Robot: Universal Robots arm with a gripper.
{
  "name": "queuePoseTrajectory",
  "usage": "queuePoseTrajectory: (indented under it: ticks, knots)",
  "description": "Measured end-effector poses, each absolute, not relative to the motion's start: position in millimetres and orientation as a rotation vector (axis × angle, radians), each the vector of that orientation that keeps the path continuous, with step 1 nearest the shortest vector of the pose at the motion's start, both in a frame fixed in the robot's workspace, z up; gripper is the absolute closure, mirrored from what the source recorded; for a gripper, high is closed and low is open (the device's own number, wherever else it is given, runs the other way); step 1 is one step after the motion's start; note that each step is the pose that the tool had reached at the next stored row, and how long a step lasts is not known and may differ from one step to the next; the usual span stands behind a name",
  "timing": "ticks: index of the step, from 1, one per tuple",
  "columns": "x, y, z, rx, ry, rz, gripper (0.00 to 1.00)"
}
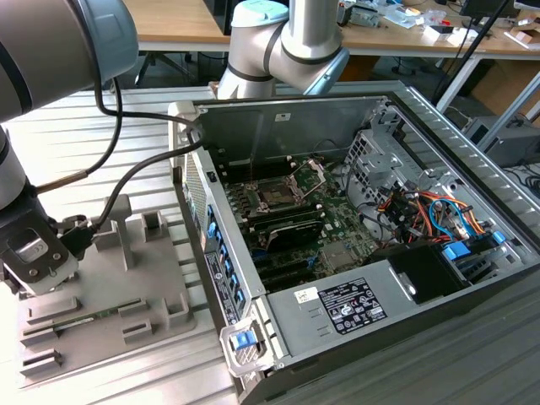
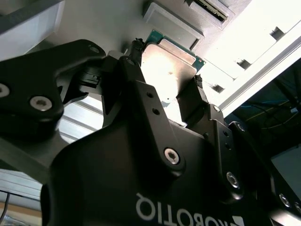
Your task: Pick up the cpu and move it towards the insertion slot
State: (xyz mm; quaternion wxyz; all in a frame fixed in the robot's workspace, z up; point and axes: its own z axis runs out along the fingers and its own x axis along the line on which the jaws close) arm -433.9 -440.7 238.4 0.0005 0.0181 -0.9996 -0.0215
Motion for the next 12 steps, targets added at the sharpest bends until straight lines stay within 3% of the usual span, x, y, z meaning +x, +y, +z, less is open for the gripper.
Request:
queuePoseTrajectory:
  ticks: [12]
  knots:
    - [-433.9, -440.7, 242.6, 0.057, -3.139, -0.068, 0.45]
